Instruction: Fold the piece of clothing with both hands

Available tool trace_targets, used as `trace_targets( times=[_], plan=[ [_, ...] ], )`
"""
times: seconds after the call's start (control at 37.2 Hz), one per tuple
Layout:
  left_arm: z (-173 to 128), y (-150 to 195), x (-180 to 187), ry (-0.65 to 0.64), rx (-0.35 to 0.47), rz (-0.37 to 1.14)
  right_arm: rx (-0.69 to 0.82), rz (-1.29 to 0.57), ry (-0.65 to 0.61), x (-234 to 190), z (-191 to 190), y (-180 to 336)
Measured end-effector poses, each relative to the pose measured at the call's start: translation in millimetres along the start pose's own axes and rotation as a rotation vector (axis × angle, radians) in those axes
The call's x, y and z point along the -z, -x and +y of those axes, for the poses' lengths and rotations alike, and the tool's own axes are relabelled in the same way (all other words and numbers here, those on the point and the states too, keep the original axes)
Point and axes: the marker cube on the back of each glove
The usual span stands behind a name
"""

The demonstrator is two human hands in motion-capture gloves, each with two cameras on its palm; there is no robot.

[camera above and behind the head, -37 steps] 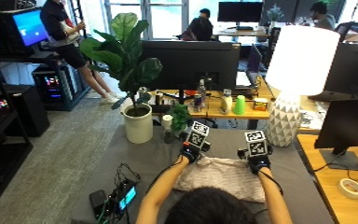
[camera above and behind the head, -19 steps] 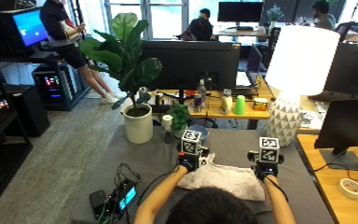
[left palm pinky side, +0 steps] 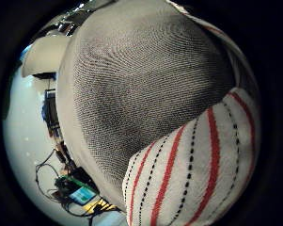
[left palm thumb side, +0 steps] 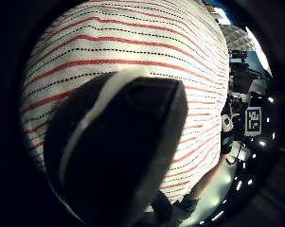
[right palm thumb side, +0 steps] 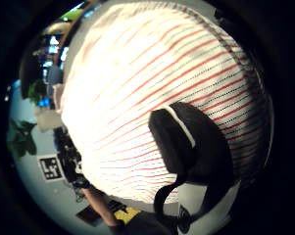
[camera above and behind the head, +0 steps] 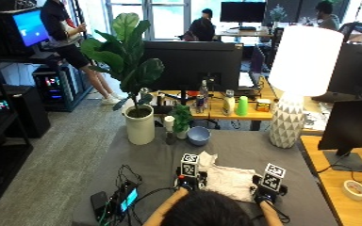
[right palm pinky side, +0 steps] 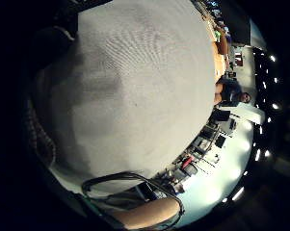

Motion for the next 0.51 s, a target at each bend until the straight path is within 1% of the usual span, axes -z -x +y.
trace_targets(
  times=[0.05,0.08,0.16,0.21,0.27,0.32,0.38,0.4,0.43,0.51],
  plan=[
    [1.2,0.1,-0.8,0.023,0.002,0.005,-0.003,-0.020,-0.115,-2.2,-12.2,0.8],
    [1.1,0.2,-0.8,0.030,0.002,0.006,0.003,-0.035,-0.140,-3.3,-15.0,1.7],
    [0.7,0.1,1.3,0.057,0.002,0.015,0.028,-0.104,-0.170,-7.5,-20.1,7.6],
    [2.2,0.3,5.0,0.097,0.003,0.025,0.044,-0.142,-0.191,-7.2,-20.9,13.0],
    [4.2,1.5,10.7,0.136,0.004,0.035,0.048,-0.140,-0.206,-1.8,-14.1,17.2],
    [5.4,4.2,18.9,0.154,0.009,0.038,0.031,-0.092,-0.229,13.8,7.9,18.3],
    [5.7,8.9,30.3,0.143,0.020,0.035,0.003,-0.025,-0.258,37.8,40.4,17.7],
    [5.0,11.9,37.2,0.122,0.026,0.033,-0.004,-0.001,-0.261,46.8,50.1,18.3],
    [3.7,15.4,44.5,0.096,0.031,0.030,0.000,0.009,-0.254,51.4,50.7,20.2],
    [1.8,26.2,66.4,0.037,0.048,0.032,0.049,-0.020,-0.219,53.2,23.2,30.9]
  ],
)
